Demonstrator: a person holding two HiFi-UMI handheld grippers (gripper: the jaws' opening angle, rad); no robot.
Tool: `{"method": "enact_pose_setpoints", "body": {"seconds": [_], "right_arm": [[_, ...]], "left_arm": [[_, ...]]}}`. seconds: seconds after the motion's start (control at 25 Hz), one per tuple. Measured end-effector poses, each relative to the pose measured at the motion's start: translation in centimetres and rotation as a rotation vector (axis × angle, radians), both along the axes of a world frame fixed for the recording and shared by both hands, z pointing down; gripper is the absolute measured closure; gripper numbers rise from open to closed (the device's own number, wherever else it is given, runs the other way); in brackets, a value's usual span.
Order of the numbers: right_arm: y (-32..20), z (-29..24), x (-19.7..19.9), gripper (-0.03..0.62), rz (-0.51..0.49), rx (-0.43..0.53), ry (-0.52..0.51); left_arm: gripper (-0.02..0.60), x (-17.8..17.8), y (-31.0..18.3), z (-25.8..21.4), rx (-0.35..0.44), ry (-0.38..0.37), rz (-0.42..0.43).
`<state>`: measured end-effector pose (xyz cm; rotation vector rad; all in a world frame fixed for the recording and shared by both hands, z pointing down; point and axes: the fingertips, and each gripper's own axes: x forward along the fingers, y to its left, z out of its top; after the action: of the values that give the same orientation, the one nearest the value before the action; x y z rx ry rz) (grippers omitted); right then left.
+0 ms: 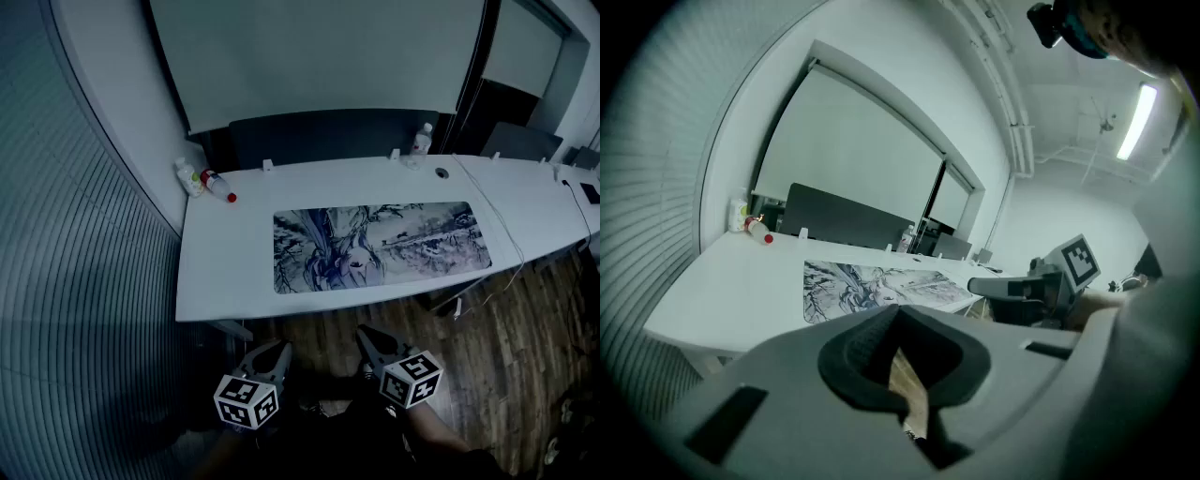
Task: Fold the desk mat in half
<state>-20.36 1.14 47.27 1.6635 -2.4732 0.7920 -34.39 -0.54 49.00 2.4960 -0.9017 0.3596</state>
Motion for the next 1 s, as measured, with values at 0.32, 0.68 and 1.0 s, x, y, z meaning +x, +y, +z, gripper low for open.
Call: {"method": "enact_pose_setpoints", "body": {"seconds": [0.32, 0.68, 1.0], "right_arm": [[-0.3, -0.1, 0.2, 0.571, -0.008, 0.022, 0.003], [-0.5, 0.4, 0.5, 0.571, -0.015, 0.004, 0.005], [-1.1, 0.8, 1.1, 0.571, -0.028, -0.012, 0.008]], "left_arm": [[0.575, 0.3, -0.1, 0.0, 0.000, 0.002, 0.005], [0.575, 0.4, -0.1, 0.4, -0.008, 0.001, -0.001], [0.575, 0.9, -0.5, 0.5, -0.018, -0.002, -0.019]]}}
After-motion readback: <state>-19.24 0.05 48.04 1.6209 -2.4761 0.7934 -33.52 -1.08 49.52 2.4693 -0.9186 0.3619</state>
